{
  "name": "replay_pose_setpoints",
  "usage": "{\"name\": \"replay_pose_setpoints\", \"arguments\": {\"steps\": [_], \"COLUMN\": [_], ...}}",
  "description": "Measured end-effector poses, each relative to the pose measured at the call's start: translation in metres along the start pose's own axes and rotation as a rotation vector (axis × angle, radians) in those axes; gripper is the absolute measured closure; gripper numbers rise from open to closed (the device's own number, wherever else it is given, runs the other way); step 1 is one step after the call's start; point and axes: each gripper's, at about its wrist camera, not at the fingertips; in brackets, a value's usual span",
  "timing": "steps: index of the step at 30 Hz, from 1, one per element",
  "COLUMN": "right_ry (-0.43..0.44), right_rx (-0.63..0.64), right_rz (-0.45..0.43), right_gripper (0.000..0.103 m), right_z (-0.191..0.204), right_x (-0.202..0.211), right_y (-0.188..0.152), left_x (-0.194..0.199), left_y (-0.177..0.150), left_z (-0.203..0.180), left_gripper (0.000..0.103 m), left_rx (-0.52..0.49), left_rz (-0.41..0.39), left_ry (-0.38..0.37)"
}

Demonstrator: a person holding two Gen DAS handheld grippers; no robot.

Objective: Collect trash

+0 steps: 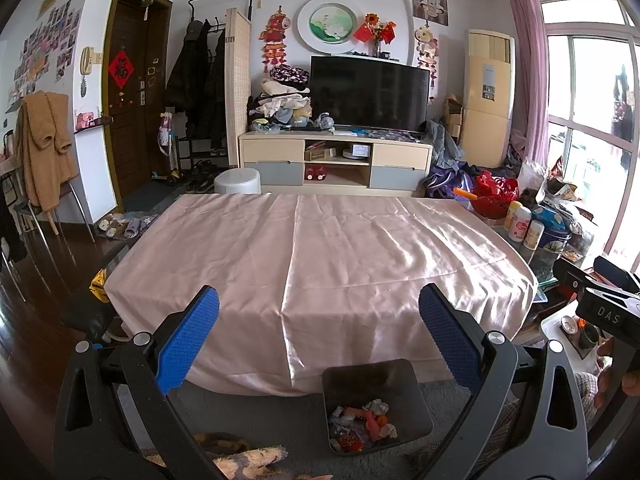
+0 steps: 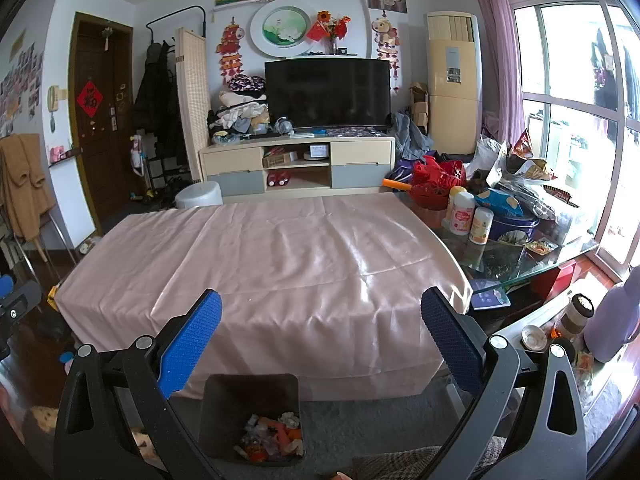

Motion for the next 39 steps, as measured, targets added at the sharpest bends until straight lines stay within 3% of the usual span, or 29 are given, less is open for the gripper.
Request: {"name": "replay_pose_setpoints", "arguments": {"steps": [26, 31, 36, 39], "right_ry": [-0.009, -0.017, -0.012, -0.011], "right_rx": [-0.005, -0.002, -0.004, -0.004], "right_rz": [-0.012, -0.003, 0.011, 0.012], "right_gripper": [0.003, 0.003, 0.003, 0.003], "right_z": [0.009, 0.013, 0.012, 0.011], "right_x": [0.000, -0.002, -0.005, -0.005], "right_y": [-0.004, -0.006, -0.005, -0.005], "left_x": [-0.001, -0.005, -0.006, -0.006], "left_y": [0.002, 0.002, 0.002, 0.001], "left_z": [-0.006, -0.008, -0.009, -0.009], "left_gripper": [0.008, 0.008, 0.008, 0.008], "left_rx": [-0.008, -0.003, -0.001, -0.001], "left_rz": [0.004, 0.023, 0.006, 0.004], "left_ry": [0.011, -0.024, 0.013, -0.001]}}
Point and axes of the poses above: each gripper's, at about its wrist camera, not at the fingertips, and x roughly against the way its jaws point, z to its left, y to its top, and after that the axes turned 11 degrees about z, right-handed
